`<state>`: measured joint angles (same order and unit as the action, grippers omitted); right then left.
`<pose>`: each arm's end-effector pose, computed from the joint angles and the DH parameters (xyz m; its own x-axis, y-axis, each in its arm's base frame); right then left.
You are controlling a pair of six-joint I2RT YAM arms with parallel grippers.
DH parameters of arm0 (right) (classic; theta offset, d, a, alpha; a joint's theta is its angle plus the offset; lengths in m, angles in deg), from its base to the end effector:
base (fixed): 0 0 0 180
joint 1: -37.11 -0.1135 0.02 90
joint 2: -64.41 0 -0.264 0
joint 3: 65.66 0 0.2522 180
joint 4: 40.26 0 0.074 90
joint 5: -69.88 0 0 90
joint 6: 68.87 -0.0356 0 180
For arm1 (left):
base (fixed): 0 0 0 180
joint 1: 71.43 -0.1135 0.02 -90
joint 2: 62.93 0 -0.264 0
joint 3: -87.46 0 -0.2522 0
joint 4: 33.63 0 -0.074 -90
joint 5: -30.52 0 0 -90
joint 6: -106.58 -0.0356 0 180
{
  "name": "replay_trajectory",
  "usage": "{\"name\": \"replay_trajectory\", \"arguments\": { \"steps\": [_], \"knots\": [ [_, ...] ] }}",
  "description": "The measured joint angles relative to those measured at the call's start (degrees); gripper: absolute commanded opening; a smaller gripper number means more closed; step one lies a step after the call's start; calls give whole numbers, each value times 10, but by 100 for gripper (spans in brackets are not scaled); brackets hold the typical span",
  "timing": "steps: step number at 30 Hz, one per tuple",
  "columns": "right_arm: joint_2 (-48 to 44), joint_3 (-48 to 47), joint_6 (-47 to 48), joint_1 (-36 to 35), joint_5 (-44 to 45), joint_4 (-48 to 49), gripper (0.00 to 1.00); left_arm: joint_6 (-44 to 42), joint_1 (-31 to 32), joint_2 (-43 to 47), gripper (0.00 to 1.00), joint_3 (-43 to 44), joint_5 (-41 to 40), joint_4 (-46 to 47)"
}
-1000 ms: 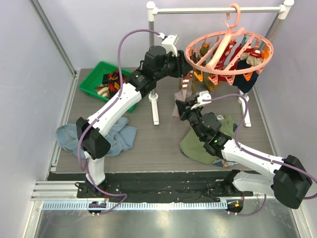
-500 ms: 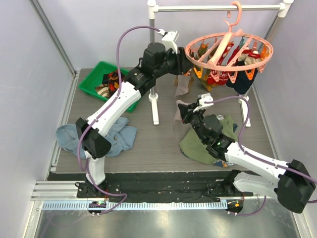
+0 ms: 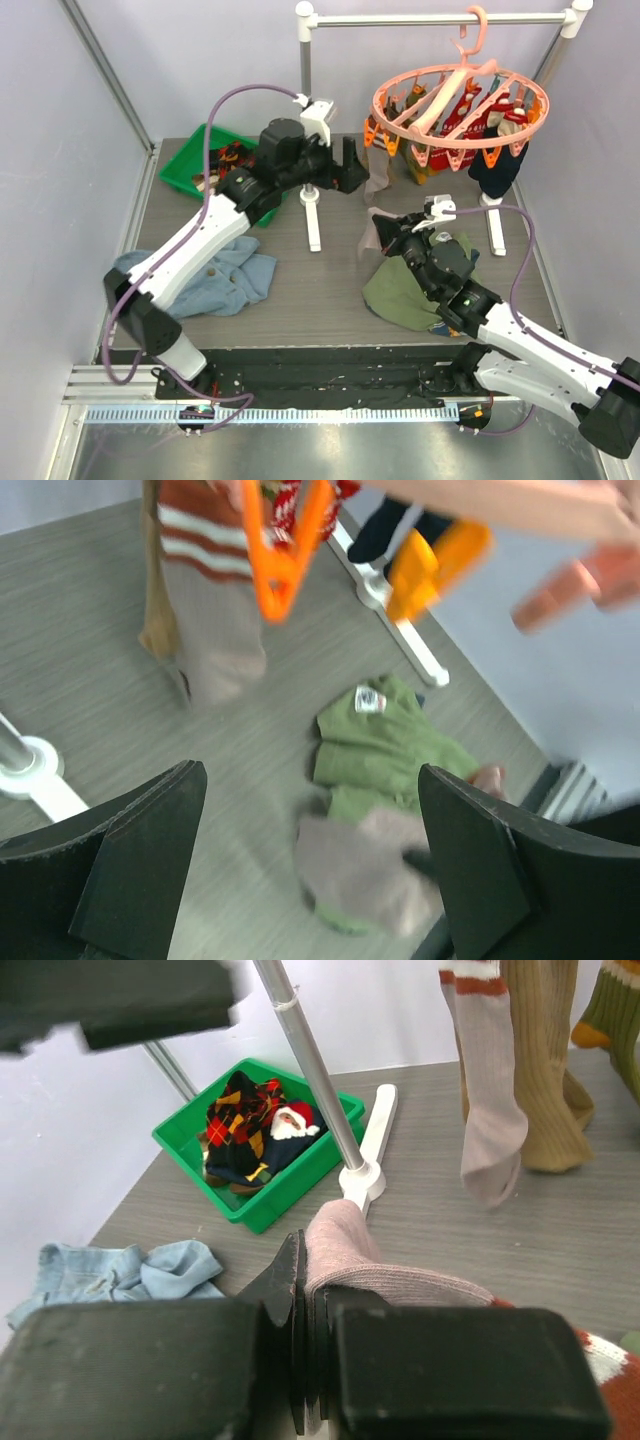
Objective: Remove the socks clipped to the hanger
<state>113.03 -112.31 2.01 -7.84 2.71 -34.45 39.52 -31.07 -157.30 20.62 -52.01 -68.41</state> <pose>0.1542 0.1344 0.3101 -0.0788 0.3479 -0.9342 -0.3719 0.8592 0.3514 0.2896 -0.2522 0.4279 -0.4807 -0.0987 -0.8713 0.5972 0.6908 -0.4077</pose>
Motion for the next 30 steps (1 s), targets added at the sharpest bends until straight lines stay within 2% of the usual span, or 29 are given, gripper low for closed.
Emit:
{"name": "replay_trajectory", "arguments": {
  "steps": [5, 10, 15, 21, 30],
  "knots": [
    [-12, -15, -40, 0, -3, -35, 1, -30, 0, 93, 91, -90, 57, -6],
    [-20, -23, -76, 0, -12, -45, 1, -47, 0, 127, 91, -160, 133, -5],
    [-23, -23, -105, 0, -22, -37, 1, -54, 0, 125, 92, -209, 210, -7],
    [-13, -23, -136, 0, -42, -15, 1, -38, 0, 116, 91, -220, 269, 15],
    [-10, -23, -156, 0, -60, 12, 1, -18, 1, 63, 80, -220, 282, 30]
  ]
}}
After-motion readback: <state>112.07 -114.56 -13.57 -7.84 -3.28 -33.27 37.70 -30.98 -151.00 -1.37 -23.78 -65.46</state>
